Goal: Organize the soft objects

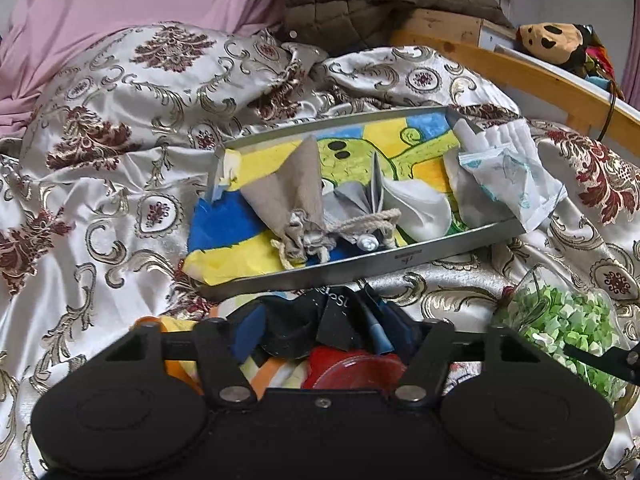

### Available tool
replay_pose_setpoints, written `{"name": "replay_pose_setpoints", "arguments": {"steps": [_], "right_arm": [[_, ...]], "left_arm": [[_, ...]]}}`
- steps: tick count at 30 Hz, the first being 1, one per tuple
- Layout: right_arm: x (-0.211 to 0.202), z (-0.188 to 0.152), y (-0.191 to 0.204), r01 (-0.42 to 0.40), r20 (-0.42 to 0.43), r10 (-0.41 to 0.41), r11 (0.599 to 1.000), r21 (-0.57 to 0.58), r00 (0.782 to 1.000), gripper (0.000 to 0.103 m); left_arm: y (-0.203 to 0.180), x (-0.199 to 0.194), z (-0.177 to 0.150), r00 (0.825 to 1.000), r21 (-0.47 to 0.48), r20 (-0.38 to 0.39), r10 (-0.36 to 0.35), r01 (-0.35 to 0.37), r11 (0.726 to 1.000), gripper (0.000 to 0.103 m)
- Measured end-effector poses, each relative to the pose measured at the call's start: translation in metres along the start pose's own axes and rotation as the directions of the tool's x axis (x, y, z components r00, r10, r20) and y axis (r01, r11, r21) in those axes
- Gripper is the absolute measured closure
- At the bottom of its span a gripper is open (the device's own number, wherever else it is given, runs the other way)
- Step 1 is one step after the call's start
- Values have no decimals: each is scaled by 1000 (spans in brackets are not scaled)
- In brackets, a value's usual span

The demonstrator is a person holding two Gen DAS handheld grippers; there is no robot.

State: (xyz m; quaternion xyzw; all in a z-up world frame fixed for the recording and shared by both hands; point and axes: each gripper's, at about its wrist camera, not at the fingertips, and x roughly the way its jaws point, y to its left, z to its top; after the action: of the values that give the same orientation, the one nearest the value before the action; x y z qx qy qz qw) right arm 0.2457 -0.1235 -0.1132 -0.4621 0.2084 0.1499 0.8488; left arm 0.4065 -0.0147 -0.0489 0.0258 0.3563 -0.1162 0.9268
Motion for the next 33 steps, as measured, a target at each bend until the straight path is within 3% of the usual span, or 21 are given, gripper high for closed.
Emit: {"name": "replay_pose_setpoints", "arguments": {"steps": [1, 9, 12, 15, 19, 30, 33], "right_arm": [[1, 0, 0, -3, 2, 3, 1000, -2, 1000, 32], [6, 5, 3, -15, 24, 16, 999, -38, 1000, 43], [9, 7, 5, -23, 24, 24, 999, -46, 999, 49], [11, 7, 7, -31, 26, 32, 998, -59, 999, 53], [12, 9, 12, -26, 35, 29, 996, -81, 999, 57], [16, 9, 26, -25, 15, 27, 987, -157, 1000, 57], [19, 10, 27, -14, 32, 19, 987, -160, 999, 74]], "left_arm": [[-1, 1, 0, 1000, 3, -6, -2, 2, 1000, 51], [-10, 8, 0, 999, 39, -38, -22, 23, 999, 75], [-14, 8, 2, 999, 71, -43, -23, 26, 997, 95], [-15, 9, 3, 998, 58, -51, -36, 39, 998, 102], [-16, 8, 3, 998, 50, -51, -44, 46, 998, 103], [-24, -6, 4, 997, 72, -45, -66, 70, 995, 103], [-25, -13, 3, 998, 72, -30, -58, 60, 996, 103]]}}
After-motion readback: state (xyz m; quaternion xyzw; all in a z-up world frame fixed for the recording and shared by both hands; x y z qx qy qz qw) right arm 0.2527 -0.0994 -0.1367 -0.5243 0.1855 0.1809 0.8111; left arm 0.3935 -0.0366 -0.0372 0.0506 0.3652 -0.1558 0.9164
